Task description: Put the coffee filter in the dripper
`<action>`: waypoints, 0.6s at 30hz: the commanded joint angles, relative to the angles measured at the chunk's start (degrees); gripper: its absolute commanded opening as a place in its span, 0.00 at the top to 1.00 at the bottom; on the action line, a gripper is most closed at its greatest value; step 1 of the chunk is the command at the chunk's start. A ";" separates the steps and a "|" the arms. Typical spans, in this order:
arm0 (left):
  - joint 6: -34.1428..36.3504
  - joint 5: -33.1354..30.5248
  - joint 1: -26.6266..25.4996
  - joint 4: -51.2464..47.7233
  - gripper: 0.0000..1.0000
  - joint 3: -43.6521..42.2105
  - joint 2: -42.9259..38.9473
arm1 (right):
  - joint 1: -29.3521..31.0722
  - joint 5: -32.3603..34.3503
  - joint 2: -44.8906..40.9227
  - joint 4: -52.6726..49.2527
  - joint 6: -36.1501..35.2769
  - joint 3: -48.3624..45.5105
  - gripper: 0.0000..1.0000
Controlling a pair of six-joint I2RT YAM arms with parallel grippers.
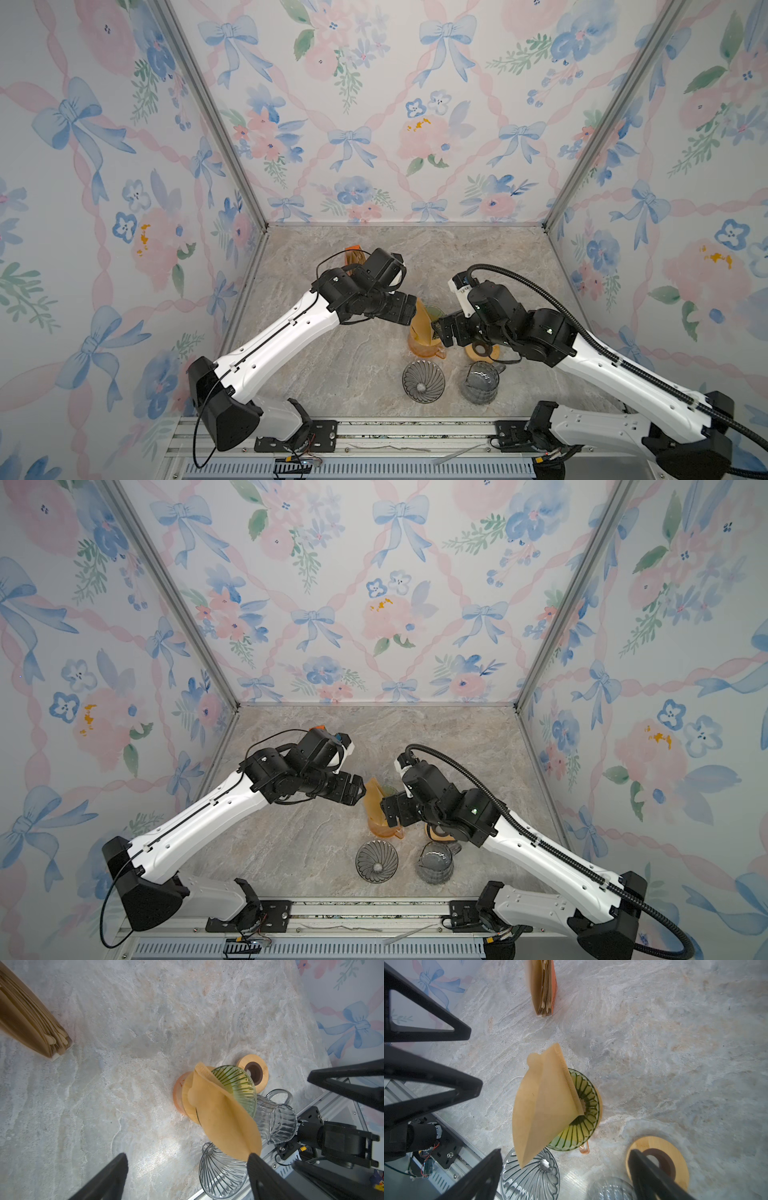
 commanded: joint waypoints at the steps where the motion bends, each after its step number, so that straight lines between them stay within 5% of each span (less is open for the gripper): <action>1: -1.70 0.13 0.06 1.36 0.07 -4.70 -2.14 | 1.77 2.61 2.58 -1.19 0.70 3.29 0.04; 18: -6.57 7.16 1.37 15.57 0.02 -14.73 -1.03 | 2.46 8.93 11.12 -7.34 4.46 8.55 0.04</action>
